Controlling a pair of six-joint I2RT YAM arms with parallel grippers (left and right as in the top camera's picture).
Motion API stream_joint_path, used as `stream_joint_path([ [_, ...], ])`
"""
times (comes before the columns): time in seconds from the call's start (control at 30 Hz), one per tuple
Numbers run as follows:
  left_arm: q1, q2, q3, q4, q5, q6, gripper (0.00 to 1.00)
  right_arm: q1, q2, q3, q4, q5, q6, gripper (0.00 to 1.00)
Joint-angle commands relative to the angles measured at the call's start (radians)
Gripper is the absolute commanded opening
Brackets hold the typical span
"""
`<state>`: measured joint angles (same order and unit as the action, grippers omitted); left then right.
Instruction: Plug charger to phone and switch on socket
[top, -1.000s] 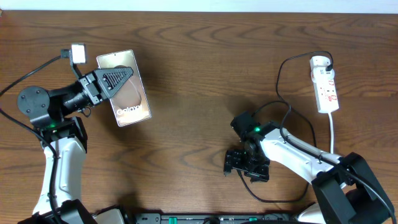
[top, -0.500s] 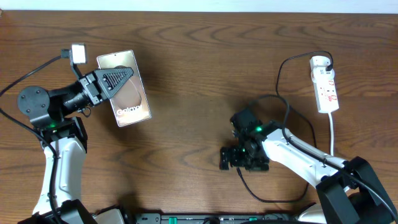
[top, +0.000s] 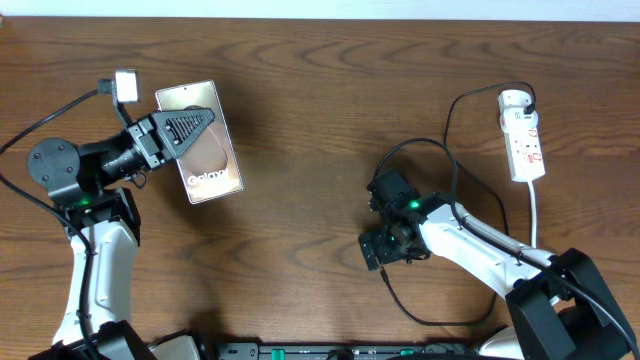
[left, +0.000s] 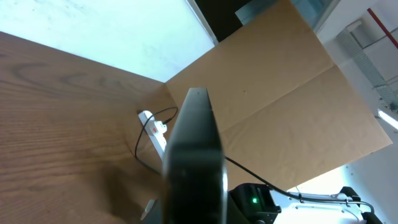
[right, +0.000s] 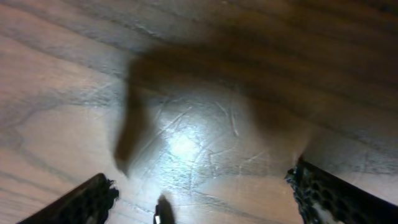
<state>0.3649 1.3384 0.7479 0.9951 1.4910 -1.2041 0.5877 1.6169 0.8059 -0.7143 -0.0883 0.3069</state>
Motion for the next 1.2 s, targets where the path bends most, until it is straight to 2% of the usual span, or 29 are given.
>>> stream_joint_path([
  [0.0, 0.003, -0.02, 0.002, 0.009, 0.004, 0.005, 0.08, 0.009, 0.072, -0.067, -0.01, 0.007, 0.003, 0.87],
  [0.17, 0.003, -0.02, 0.002, 0.009, 0.004, 0.006, 0.07, 0.042, 0.072, -0.067, -0.003, 0.007, -0.002, 0.92],
  [0.33, 0.003, -0.02, 0.002, 0.009, 0.004, 0.006, 0.07, 0.05, 0.072, -0.06, 0.005, 0.0, -0.001, 0.93],
  [0.53, 0.003, -0.02, 0.002, 0.009, 0.0, 0.006, 0.08, 0.05, 0.072, 0.01, -0.059, -0.053, -0.046, 0.97],
  [0.73, 0.003, -0.019, 0.002, 0.009, 0.0, 0.021, 0.07, 0.05, 0.072, 0.092, -0.181, -0.126, -0.058, 0.9],
  [0.97, 0.003, -0.019, 0.002, 0.009, 0.001, 0.021, 0.07, 0.056, 0.072, 0.122, -0.274, -0.127, -0.062, 0.88],
  [1.17, 0.003, -0.019, 0.002, 0.009, 0.001, 0.021, 0.07, 0.062, 0.072, 0.122, -0.293, -0.127, -0.052, 0.76],
])
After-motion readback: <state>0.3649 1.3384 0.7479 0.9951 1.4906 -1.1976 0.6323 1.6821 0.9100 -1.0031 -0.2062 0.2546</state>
